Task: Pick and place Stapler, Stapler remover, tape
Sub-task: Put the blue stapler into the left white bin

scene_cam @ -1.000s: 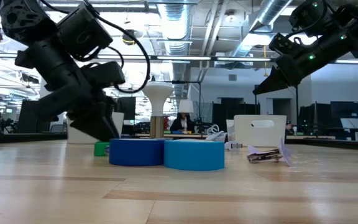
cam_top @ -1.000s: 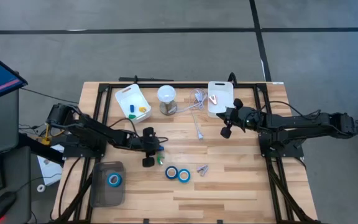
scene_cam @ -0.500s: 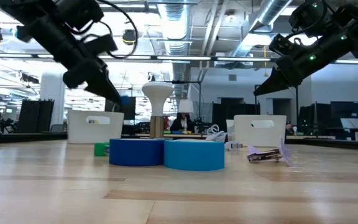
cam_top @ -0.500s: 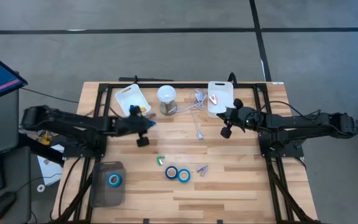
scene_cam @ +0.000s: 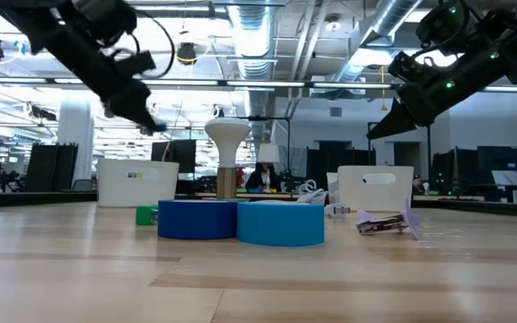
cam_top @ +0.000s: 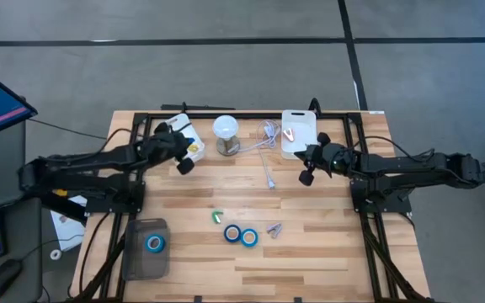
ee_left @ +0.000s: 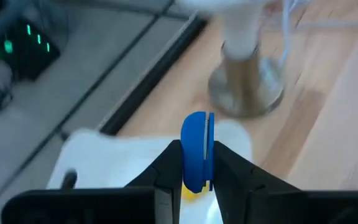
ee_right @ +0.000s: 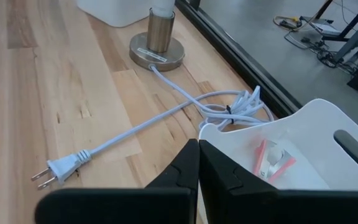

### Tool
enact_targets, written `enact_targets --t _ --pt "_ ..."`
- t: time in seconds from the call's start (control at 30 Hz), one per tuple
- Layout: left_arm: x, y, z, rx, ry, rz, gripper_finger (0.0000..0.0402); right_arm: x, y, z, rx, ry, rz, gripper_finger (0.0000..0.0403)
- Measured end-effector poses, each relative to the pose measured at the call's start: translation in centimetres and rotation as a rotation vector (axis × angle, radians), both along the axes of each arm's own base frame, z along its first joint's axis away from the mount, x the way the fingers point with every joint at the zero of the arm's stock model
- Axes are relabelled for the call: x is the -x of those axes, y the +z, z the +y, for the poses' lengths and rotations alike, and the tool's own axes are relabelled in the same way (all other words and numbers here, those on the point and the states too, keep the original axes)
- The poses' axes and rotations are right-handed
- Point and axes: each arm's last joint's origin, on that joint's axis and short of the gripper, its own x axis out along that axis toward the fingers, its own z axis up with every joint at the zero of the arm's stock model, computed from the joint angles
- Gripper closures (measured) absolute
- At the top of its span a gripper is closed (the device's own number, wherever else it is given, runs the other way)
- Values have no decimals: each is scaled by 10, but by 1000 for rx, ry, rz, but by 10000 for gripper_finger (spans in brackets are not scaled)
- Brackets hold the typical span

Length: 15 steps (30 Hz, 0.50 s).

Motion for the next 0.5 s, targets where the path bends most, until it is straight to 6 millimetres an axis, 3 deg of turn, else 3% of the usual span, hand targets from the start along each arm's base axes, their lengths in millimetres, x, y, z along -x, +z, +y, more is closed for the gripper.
enact_targets --t 0.5 --pt "20 -53 30 201 333 48 341 0 0 0 -1 2 0 403"
